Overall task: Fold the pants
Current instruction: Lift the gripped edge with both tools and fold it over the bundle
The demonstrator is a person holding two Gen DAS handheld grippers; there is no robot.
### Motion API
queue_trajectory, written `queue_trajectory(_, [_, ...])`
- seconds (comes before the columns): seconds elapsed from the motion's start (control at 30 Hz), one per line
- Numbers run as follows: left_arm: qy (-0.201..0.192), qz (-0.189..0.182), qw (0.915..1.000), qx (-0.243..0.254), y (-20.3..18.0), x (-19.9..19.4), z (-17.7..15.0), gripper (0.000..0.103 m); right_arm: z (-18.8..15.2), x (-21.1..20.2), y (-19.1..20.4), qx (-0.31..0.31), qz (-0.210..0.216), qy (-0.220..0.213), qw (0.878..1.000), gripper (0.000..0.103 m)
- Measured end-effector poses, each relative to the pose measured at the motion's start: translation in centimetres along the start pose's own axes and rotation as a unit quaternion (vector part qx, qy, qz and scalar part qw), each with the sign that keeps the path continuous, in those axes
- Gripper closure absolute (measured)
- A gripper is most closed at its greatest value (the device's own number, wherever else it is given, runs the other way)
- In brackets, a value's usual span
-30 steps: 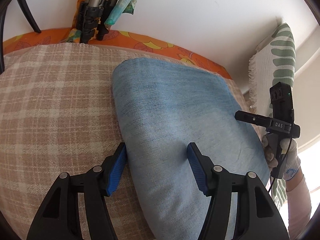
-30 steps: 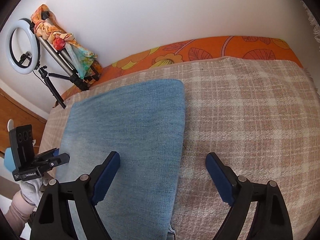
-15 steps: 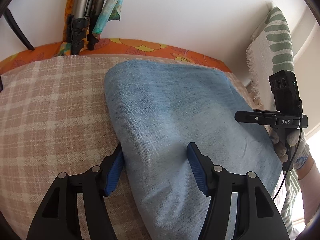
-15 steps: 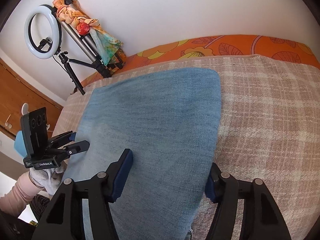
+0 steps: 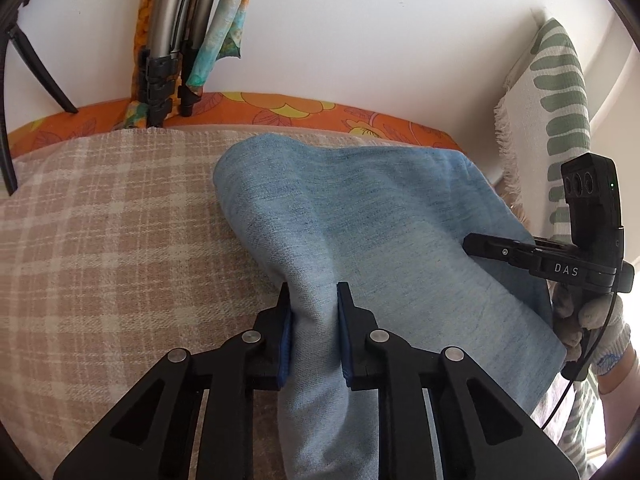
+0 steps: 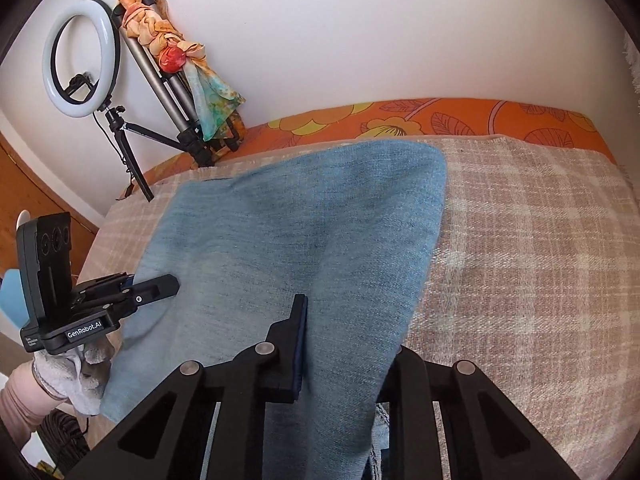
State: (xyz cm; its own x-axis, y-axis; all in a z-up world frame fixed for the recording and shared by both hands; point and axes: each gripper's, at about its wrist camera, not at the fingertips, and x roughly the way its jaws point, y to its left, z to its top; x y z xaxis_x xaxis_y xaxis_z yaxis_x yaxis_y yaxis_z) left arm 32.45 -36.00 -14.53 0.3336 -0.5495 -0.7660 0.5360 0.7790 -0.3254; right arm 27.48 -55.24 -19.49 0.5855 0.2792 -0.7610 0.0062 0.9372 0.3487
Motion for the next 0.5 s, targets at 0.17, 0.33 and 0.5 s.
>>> queue_trajectory(0.17, [-0.013, 0.003, 0.9997, 0.021, -0.5, -1.2, -0.1, 0.088, -0.6, -1.4, 0.3, 0.012, -0.003, -0.025, 1.0, 0.086])
queue_trajectory(0.33, [-0.029, 0.005, 0.9984, 0.047, -1.5, -2.7, -0.2, 0.089, -1.2, -3.0, 0.5, 0.02, 0.004, -0.045, 0.999, 0.086])
queue_trajectory(0.5, [-0.045, 0.005, 0.9967, 0.067, -2.4, -4.1, -0.1, 0.09, -1.7, -4.3, 0.6, 0.024, 0.007, -0.057, 0.998, 0.087])
